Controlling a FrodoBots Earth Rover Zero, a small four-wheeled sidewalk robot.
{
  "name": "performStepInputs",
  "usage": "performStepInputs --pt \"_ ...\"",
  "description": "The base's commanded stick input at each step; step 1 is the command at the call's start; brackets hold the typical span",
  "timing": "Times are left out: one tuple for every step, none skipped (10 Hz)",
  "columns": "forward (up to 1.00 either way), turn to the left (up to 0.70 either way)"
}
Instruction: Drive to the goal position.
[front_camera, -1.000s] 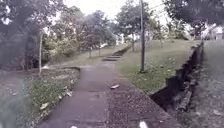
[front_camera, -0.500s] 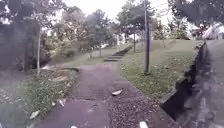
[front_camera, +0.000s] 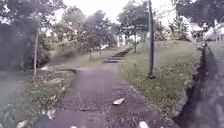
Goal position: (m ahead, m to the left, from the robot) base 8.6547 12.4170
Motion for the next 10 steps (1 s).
performStepInputs --pt "0.70 0.01" --pt "0.70 0.01" --pt "0.70 0.01" --pt "0.70 0.01" --pt "0.70 0.01" --pt "0.70 0.01" --pt "0.70 0.01" --pt "0.70 0.01" --pt "0.70 0.01" --pt "0.70 0.01"
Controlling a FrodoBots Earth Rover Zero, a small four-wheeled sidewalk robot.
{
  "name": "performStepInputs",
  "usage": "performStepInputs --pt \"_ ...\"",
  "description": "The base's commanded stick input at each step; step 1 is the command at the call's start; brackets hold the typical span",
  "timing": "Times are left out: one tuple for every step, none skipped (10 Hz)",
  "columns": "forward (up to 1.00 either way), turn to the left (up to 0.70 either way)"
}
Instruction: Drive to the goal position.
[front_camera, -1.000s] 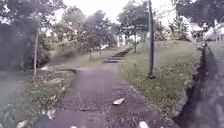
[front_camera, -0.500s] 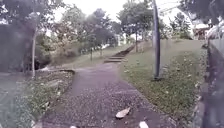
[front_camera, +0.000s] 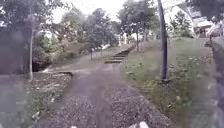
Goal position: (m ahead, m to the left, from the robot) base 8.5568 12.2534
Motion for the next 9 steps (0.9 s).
performStepInputs --pt "0.70 0.01" --pt "0.70 0.01" --pt "0.70 0.01" --pt "0.70 0.01" --pt "0.70 0.01" --pt "0.70 0.01" --pt "0.70 0.01" --pt "0.70 0.06" --pt "0.70 0.15"
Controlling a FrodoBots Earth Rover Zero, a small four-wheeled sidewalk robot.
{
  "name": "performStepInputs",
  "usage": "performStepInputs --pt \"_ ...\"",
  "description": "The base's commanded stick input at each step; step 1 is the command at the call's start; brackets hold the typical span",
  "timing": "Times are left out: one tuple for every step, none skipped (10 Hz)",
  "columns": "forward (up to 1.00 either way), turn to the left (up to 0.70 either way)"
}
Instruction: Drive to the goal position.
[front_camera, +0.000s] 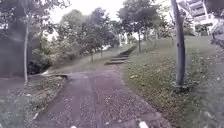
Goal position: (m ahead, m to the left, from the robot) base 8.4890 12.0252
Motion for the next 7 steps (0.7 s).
performStepInputs --pt "0.70 0.15" --pt "0.70 0.15" --pt "0.70 0.15" --pt "0.70 0.15" --pt "0.70 0.15" --pt "0.70 0.15" --pt "0.70 0.15"
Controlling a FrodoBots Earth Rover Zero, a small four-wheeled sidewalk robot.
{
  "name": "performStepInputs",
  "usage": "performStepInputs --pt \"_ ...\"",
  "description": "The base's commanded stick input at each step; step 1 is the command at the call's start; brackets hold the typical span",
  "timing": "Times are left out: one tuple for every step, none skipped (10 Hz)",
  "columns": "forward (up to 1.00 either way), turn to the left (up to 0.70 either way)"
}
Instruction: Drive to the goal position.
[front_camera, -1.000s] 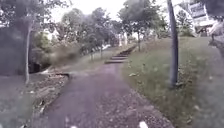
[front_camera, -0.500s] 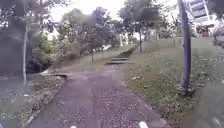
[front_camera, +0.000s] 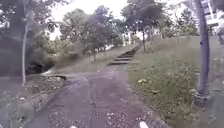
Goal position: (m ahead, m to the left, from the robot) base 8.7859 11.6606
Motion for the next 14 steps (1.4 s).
performStepInputs --pt "0.70 0.15" --pt "0.70 0.15" --pt "0.70 0.15" --pt "0.70 0.15" --pt "0.70 0.15" --pt "0.70 0.15" --pt "0.70 0.15" --pt "0.70 0.15" --pt "0.70 0.15" --pt "0.70 0.15" --pt "0.70 0.15" --pt "0.70 0.15" --pt "0.70 0.15" --pt "0.70 0.15"
